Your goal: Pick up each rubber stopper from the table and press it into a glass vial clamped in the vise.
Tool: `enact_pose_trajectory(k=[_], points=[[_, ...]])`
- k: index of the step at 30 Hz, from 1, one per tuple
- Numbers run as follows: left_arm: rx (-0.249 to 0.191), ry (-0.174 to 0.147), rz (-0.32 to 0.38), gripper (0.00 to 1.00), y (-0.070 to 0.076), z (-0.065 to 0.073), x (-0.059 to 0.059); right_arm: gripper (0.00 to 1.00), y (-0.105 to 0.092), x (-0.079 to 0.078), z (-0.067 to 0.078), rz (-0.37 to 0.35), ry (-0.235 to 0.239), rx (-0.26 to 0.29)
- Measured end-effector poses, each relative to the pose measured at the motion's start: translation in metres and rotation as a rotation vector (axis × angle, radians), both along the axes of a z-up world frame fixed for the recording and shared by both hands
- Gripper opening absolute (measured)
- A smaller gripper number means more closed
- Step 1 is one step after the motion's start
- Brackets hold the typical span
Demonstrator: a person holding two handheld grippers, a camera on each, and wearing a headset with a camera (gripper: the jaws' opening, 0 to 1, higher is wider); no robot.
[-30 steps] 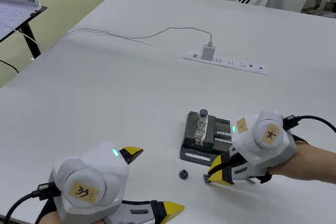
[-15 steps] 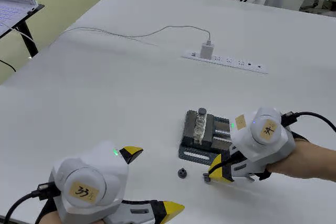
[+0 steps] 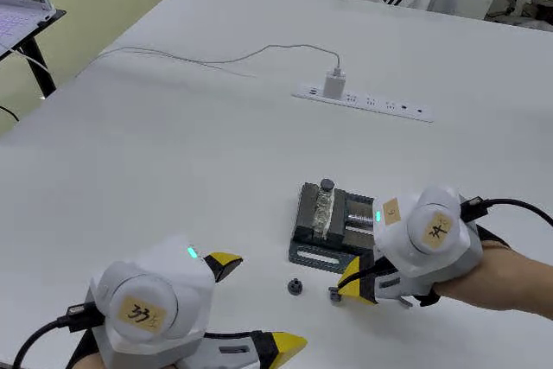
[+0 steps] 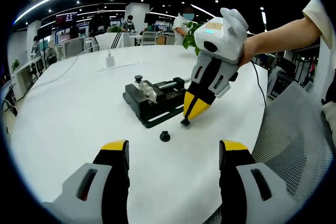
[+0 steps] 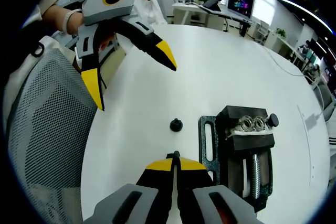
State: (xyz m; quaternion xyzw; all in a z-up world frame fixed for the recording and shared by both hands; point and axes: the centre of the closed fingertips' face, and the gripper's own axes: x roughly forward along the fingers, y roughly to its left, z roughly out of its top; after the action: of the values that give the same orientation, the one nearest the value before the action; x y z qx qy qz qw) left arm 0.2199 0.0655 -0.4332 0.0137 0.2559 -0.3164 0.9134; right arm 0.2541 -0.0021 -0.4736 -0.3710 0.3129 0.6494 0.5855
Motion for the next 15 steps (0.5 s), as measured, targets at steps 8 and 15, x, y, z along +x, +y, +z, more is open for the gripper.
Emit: enact_pose_trajectory(k=[8,15], points=[[-0.080,0.083,-0.008,0.52,-0.015,-0.003,0.003,0.00,0.003,-0.006,0.020,-0.002,-0.031,0.052],[-0.168,0.148,-0.020,0.43,-0.031,-0.004,0.007,0.00,0.007,-0.012,0.038,0.000,-0.051,0.099]])
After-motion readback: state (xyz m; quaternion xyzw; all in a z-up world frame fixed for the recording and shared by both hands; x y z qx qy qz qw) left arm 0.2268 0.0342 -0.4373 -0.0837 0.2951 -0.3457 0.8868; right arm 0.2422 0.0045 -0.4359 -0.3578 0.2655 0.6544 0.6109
